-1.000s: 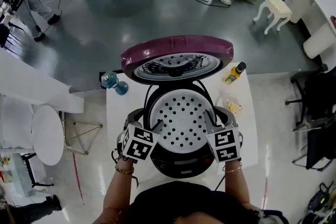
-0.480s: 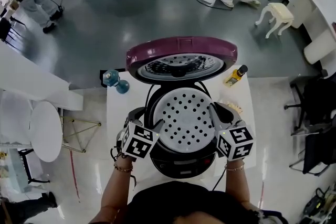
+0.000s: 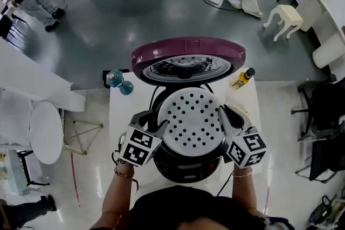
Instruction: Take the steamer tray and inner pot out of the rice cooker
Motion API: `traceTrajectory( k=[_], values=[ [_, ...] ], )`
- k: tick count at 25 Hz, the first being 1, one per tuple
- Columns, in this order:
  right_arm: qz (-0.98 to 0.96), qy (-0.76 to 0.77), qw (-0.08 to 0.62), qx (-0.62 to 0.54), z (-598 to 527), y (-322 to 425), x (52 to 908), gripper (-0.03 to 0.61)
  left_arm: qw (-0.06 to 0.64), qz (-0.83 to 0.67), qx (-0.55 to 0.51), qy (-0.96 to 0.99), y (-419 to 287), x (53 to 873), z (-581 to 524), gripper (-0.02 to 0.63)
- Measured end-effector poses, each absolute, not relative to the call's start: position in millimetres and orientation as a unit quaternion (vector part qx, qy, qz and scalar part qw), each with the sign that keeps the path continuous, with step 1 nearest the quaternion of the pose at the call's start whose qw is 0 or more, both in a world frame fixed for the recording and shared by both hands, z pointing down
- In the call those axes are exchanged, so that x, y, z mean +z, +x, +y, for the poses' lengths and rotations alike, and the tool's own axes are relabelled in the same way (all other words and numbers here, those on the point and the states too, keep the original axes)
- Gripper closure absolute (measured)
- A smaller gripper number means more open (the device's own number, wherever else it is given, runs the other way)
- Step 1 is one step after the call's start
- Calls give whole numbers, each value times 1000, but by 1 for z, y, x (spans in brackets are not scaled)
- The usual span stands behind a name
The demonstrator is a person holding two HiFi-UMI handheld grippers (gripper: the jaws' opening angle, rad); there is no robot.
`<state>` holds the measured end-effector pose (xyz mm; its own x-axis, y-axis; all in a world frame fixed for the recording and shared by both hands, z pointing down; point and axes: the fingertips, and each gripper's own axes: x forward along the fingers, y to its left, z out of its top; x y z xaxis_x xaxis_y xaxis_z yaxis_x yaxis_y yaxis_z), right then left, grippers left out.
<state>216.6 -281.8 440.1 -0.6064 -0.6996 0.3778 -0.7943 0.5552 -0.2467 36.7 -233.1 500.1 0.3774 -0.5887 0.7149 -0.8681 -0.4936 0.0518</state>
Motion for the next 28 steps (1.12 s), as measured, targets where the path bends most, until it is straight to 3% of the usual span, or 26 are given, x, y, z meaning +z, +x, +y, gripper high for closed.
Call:
traceTrajectory(
  k=[3,8,15,28],
  values=[
    [-877,423,103,202,-279,215,433,548,217,-448,319,807,42,497,-229,474],
    [-881,416,76,213,-275,214,419,545,224,-456,303,806,41,489,-223,490],
    [-891,412,59,180,-256,206,387,545,249,-515,199,795,28,446,-215,543],
    [-906,403,3,127,-194,154,337,545,200,-563,124,793,-31,387,-166,568]
  ],
)
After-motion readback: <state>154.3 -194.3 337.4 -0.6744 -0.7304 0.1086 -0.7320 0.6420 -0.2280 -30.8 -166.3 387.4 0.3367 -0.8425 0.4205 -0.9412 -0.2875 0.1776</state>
